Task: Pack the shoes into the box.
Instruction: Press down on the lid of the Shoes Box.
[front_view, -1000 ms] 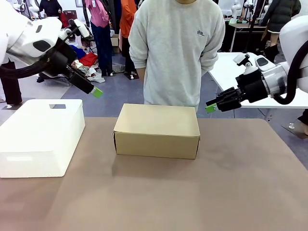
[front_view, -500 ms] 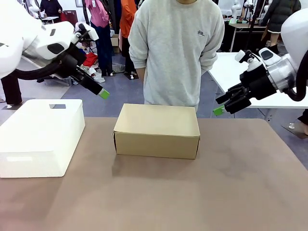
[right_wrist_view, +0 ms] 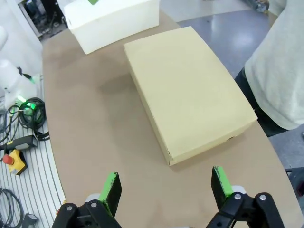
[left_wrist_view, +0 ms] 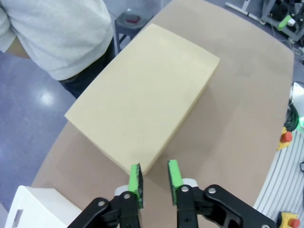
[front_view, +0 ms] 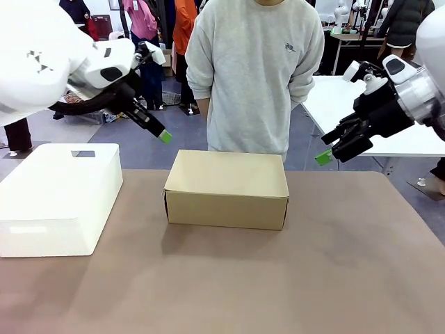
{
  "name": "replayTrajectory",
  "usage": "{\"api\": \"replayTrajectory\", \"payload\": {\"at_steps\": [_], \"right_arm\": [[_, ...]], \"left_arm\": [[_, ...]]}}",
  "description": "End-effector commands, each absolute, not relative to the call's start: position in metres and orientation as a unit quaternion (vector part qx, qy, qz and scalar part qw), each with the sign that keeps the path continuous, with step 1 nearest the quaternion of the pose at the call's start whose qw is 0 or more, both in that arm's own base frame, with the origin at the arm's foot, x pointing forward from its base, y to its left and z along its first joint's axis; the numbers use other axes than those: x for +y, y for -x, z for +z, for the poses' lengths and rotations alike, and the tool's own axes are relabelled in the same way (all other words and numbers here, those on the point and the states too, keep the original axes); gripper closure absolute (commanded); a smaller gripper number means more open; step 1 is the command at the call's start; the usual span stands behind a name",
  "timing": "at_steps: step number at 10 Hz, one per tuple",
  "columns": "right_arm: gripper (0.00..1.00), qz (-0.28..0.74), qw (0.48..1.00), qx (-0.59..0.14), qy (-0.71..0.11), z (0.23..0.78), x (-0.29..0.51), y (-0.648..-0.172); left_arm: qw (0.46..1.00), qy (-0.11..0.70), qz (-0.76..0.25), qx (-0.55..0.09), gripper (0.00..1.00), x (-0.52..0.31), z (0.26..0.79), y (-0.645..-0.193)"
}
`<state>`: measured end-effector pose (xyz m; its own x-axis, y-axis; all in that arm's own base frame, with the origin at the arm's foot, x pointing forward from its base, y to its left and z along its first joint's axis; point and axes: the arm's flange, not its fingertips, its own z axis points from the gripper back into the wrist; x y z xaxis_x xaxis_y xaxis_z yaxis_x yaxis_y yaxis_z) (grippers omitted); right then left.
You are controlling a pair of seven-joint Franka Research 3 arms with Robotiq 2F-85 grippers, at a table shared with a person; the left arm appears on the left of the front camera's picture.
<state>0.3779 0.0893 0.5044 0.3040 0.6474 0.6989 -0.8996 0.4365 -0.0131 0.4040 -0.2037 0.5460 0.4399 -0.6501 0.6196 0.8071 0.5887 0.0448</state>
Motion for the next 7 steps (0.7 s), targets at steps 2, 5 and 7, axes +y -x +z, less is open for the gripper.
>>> {"api": "replayTrajectory", "payload": {"at_steps": [2, 5, 7], "right_arm": [[0.00, 0.477, 0.802, -0.323, -0.159, 0.510, 0.090, -0.361], [0.00, 0.481, 0.800, -0.332, -0.136, 0.512, 0.093, -0.350], [0.00, 0.490, 0.792, -0.331, -0.153, 0.514, 0.088, -0.362]], "left_arm": [[0.846, 0.133, -0.427, -0.291, 1.00, -0.219, 0.541, -0.427], [0.845, 0.127, -0.433, -0.288, 1.00, -0.220, 0.535, -0.427], [0.845, 0.127, -0.433, -0.288, 1.00, -0.220, 0.535, -0.427]]}}
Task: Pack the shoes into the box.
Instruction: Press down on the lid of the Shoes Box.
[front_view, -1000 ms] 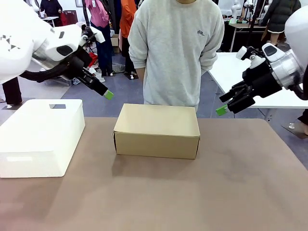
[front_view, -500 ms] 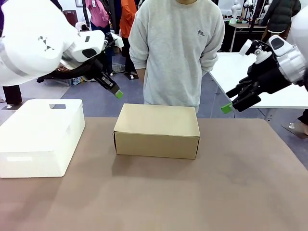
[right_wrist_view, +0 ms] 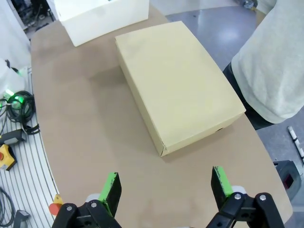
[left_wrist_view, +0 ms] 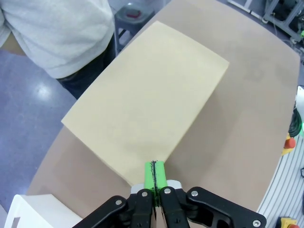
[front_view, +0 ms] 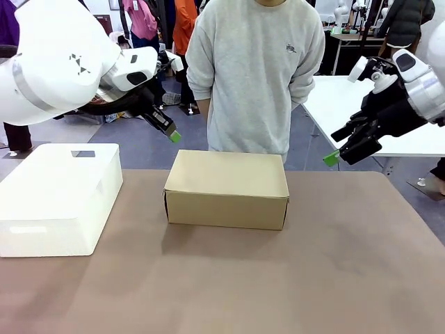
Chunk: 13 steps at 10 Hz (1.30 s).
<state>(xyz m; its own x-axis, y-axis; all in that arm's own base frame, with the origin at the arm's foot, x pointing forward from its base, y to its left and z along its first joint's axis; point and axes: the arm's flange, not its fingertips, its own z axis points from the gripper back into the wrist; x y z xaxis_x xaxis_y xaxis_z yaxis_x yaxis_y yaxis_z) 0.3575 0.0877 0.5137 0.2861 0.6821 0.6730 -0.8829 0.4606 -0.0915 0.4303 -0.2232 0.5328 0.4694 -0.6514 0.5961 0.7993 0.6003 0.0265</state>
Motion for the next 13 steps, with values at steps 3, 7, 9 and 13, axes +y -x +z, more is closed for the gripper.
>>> {"api": "replayTrajectory", "payload": {"at_steps": [3, 7, 9, 13], "right_arm": [[0.00, 0.490, 0.792, -0.331, -0.153, 0.514, 0.088, -0.362], [0.00, 0.479, 0.802, -0.339, -0.114, 0.529, 0.097, -0.347], [0.00, 0.467, 0.808, -0.346, -0.093, 0.531, 0.102, -0.342], [0.00, 0.454, 0.807, -0.370, -0.079, 0.532, 0.114, -0.334]], "left_arm": [[0.845, 0.127, -0.433, -0.288, 1.00, -0.220, 0.535, -0.427], [0.870, 0.157, -0.367, -0.289, 1.00, -0.244, 0.526, -0.471], [0.873, 0.167, -0.359, -0.286, 1.00, -0.254, 0.521, -0.489], [0.886, 0.160, -0.327, -0.288, 1.00, -0.280, 0.508, -0.519]]}}
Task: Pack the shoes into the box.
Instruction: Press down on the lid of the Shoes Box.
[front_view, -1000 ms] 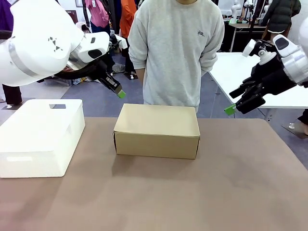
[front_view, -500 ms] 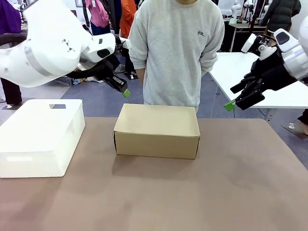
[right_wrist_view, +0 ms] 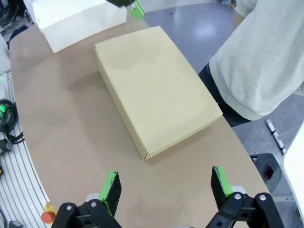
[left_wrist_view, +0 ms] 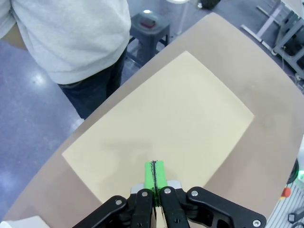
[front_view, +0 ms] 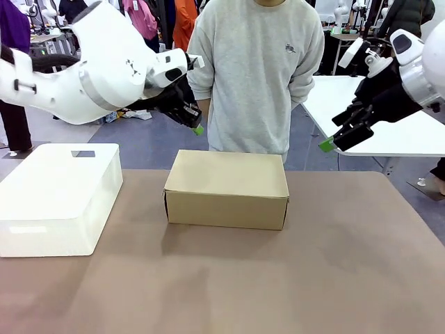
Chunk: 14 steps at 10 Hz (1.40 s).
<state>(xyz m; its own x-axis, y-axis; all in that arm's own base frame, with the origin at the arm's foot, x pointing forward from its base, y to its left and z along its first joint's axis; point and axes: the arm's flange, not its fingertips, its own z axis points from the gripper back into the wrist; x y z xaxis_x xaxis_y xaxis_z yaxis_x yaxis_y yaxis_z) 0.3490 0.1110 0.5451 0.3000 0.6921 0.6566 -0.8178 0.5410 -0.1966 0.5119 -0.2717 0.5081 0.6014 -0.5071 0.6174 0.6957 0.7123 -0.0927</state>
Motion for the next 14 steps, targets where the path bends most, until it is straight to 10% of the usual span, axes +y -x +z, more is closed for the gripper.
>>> {"api": "replayTrajectory", "payload": {"at_steps": [1, 14], "right_arm": [[0.00, 0.443, 0.803, -0.392, -0.067, 0.533, 0.115, -0.331], [0.00, 0.471, 0.801, -0.358, -0.088, 0.545, 0.111, -0.349]], "left_arm": [[0.886, 0.163, -0.324, -0.289, 1.00, -0.288, 0.503, -0.526], [0.899, 0.103, -0.373, -0.205, 1.00, -0.370, 0.430, -0.602]]}}
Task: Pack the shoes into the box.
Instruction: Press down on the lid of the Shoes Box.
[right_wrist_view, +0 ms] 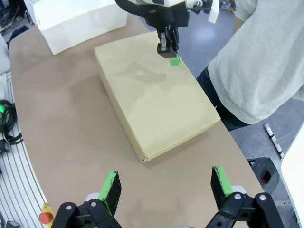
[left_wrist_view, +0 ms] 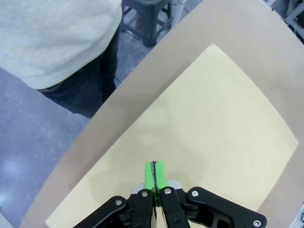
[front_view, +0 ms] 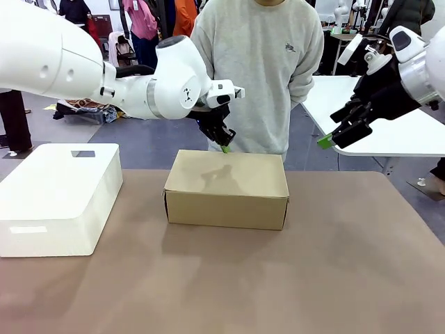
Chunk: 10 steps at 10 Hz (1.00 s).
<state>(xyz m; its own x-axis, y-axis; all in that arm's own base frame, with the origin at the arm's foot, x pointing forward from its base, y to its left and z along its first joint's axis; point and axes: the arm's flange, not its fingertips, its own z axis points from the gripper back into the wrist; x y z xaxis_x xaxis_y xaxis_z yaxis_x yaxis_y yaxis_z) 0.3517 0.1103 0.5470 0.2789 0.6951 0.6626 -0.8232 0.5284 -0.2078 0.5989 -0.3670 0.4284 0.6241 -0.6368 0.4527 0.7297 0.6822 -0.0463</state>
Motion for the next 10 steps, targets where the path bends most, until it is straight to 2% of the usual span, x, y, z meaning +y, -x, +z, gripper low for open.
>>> {"api": "replayTrajectory", "payload": {"at_steps": [1, 5, 10], "right_arm": [[0.00, 0.471, 0.801, -0.358, -0.088, 0.545, 0.111, -0.349], [0.00, 0.471, 0.801, -0.358, -0.088, 0.545, 0.111, -0.349], [0.00, 0.471, 0.801, -0.358, -0.088, 0.545, 0.111, -0.349]], "left_arm": [[0.902, 0.100, -0.370, -0.199, 1.00, -0.371, 0.420, -0.604], [0.904, 0.115, -0.372, -0.175, 1.00, -0.371, 0.391, -0.610], [0.902, 0.063, -0.358, -0.232, 1.00, -0.358, 0.456, -0.590]]}}
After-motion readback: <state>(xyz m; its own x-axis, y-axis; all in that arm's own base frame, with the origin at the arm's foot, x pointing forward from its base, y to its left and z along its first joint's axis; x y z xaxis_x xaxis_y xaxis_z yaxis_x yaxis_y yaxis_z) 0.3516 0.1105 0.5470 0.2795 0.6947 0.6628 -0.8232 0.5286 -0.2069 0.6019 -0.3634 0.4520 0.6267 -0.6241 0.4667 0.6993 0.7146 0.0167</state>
